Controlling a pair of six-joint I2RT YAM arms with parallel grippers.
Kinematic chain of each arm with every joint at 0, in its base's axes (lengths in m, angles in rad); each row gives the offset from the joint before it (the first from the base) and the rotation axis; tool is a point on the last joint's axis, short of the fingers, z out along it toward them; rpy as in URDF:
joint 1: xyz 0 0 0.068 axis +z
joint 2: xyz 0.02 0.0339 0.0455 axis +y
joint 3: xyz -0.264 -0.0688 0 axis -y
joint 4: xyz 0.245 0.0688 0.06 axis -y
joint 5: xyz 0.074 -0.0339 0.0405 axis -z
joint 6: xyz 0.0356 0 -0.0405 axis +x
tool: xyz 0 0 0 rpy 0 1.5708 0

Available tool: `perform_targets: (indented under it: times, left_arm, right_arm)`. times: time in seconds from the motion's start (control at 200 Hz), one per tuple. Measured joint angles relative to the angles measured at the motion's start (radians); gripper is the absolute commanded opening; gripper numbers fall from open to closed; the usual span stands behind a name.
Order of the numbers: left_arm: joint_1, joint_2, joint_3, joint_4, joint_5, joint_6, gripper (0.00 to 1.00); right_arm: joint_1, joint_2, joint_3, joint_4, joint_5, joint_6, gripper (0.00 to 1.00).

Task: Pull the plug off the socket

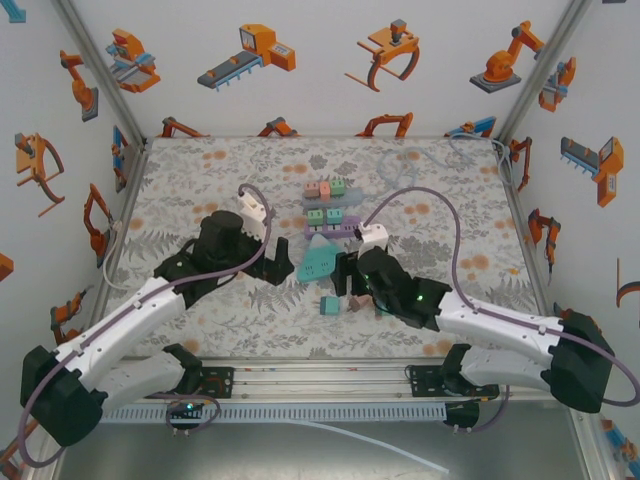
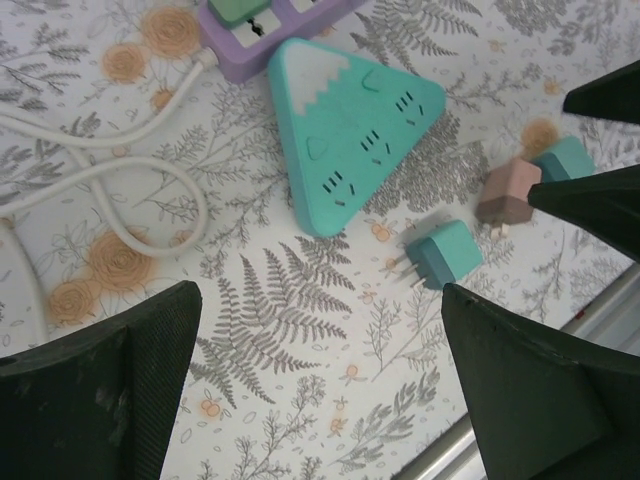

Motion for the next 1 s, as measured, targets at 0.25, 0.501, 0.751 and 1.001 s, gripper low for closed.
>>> perform_targets:
  times: [0.25, 0.501, 0.751, 1.001]
  left_arm:
    - [0.011, 0.172, 0.125, 0.036, -0.071, 0.013, 0.97]
    - [0.044, 0.347, 0.206, 0.079, -0.077, 0.018, 0.97]
    - [0.088, 0.497, 0.282, 0.119, -0.054, 0.01, 0.97]
    - [0.138, 0.603, 0.311, 0.169, -0.018, -0.029, 0.97]
  right_arm:
    - [-0.29, 0.1, 0.133, 0.043, -0.254, -0.469, 0.7]
    - [-0.482, 0.351, 0.363, -0.003, -0.603, -0.766, 0.67]
    - [-0.524, 0.595, 0.591, -0.138, -0.816, -1.028, 0.67]
    - [-0.529, 0.777, 0.747, -0.251, -0.912, -1.203, 0.65]
